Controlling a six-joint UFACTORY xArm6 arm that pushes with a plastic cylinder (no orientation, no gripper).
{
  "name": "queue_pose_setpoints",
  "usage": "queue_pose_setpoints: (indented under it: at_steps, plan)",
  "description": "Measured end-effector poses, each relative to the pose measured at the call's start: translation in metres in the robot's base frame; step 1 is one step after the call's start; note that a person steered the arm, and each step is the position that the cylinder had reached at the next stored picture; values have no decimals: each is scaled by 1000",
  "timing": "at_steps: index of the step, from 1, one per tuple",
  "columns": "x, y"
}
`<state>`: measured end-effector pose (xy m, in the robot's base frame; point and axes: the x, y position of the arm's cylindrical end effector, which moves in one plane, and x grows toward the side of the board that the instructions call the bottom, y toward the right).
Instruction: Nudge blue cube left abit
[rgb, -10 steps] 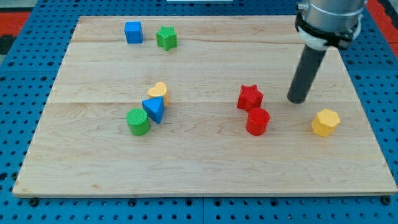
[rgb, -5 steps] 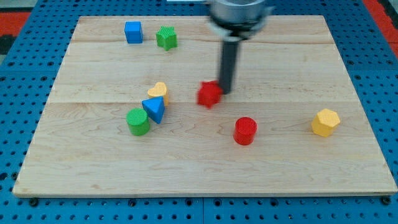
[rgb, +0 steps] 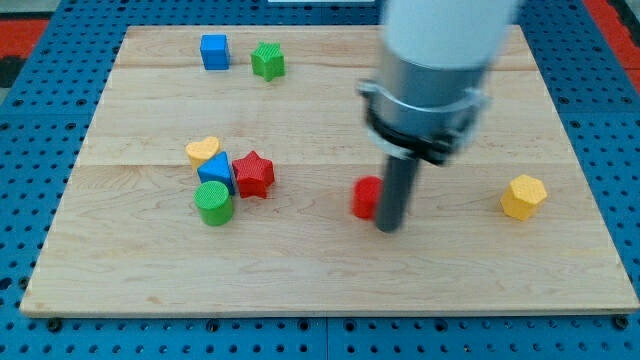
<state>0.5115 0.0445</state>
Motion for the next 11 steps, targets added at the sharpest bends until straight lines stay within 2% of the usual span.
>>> queue_pose_setpoints:
  at_steps: [1, 2, 3, 4, 5, 6, 7, 9, 10, 11]
  plan:
    - [-23, -11]
    - [-47, -83]
    - [-55, -38]
    - [-83, -29]
    - [-103, -96]
    - [-105, -139]
    - [-128, -126]
    - [-141, -109]
    - [-179, -39]
    - [-255, -42]
